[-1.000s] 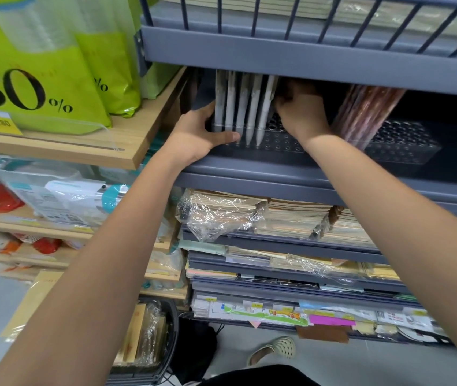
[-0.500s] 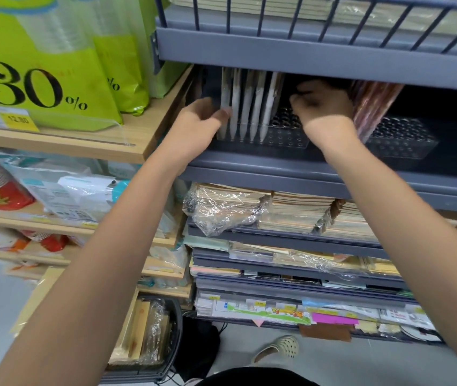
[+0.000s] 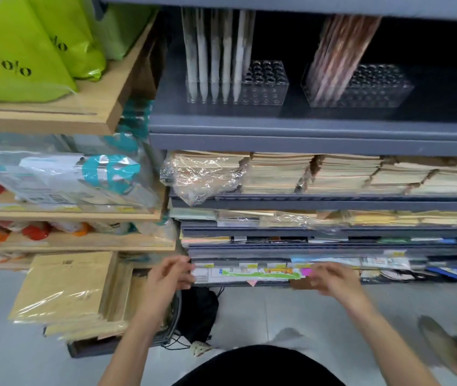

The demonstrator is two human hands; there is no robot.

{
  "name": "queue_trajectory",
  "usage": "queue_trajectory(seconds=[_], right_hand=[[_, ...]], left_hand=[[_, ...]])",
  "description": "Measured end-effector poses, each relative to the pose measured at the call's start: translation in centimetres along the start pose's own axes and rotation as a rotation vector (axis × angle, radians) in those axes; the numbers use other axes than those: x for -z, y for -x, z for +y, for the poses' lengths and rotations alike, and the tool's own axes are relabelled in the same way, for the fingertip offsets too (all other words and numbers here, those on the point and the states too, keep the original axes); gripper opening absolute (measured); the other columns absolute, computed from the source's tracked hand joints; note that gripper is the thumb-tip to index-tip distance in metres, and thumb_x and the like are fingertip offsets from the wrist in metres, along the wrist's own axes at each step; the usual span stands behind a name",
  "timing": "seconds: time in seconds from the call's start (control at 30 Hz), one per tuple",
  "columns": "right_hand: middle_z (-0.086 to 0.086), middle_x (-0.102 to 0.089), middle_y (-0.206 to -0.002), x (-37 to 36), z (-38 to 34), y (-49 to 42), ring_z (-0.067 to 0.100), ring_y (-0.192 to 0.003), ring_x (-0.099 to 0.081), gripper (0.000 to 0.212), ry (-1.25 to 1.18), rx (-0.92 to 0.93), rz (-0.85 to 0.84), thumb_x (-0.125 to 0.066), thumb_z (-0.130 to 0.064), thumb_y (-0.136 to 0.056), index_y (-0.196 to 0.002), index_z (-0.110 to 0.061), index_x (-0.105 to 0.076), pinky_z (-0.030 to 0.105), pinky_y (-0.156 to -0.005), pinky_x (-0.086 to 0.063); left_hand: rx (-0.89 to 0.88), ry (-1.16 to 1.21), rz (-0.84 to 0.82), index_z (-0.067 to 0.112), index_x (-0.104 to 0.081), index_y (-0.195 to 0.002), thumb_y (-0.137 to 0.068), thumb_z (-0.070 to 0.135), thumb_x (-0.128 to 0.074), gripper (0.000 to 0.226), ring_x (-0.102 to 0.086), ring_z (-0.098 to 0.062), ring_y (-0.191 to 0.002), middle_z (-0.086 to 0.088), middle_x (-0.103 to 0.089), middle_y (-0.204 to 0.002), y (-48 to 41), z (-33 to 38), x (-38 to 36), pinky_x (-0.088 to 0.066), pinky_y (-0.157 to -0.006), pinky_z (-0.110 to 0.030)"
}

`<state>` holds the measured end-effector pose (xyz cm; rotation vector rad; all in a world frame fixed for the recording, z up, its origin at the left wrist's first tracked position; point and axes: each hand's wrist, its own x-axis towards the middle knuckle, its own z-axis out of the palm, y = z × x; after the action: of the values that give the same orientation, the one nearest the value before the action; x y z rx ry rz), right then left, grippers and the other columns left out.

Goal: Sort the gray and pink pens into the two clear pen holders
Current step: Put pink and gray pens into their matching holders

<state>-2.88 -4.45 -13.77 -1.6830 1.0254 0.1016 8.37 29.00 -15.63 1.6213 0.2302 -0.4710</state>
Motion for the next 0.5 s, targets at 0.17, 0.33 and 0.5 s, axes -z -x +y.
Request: queue_trajectory(seconds=[0.17, 0.33, 0.5], right_hand=[[0.011, -0.066, -0.077, 2.4, 14.4, 0.4, 0.024, -0.067, -0.059, 0.018, 0.027, -0.409, 0.010, -0.060, -0.010, -0.094, -0.101, 0.004, -0.068, 0.029, -0.062, -0.045], [0.011, -0.069, -0.073, 7.3, 21.1, 2.6, 0.023, -0.066, -0.063, 0.012, 0.005, -0.511, -0.012, -0.062, -0.010, -0.090, -0.086, -0.003, -0.070, 0.029, -0.063, -0.051], [0.014, -0.067, -0.077, 13.8, 25.1, 4.3, 0.024, -0.067, -0.060, 0.013, -0.051, -0.511, 0.004, -0.061, -0.009, -0.091, -0.086, 0.000, -0.069, 0.028, -0.060, -0.048]], left_hand=[[0.432, -0.124, -0.059, -0.002, -0.065, -0.110, -0.101, 0.011, -0.056, 0.019, -0.070, -0.027, -0.069, -0.017, -0.075, -0.092, 2.8, -11.3, -2.4, -0.057, -0.061, -0.033], [0.514, -0.238, -0.116, 0.001, -0.064, -0.108, -0.100, 0.015, -0.058, 0.017, -0.070, -0.025, -0.069, -0.012, -0.075, -0.088, 6.8, -14.5, -7.0, -0.053, -0.060, -0.029], [0.465, -0.356, -0.159, 0.003, -0.064, -0.099, -0.099, 0.005, -0.054, 0.010, -0.067, -0.022, -0.061, -0.005, -0.074, -0.073, 10.5, -15.3, -13.5, -0.050, -0.058, -0.028]])
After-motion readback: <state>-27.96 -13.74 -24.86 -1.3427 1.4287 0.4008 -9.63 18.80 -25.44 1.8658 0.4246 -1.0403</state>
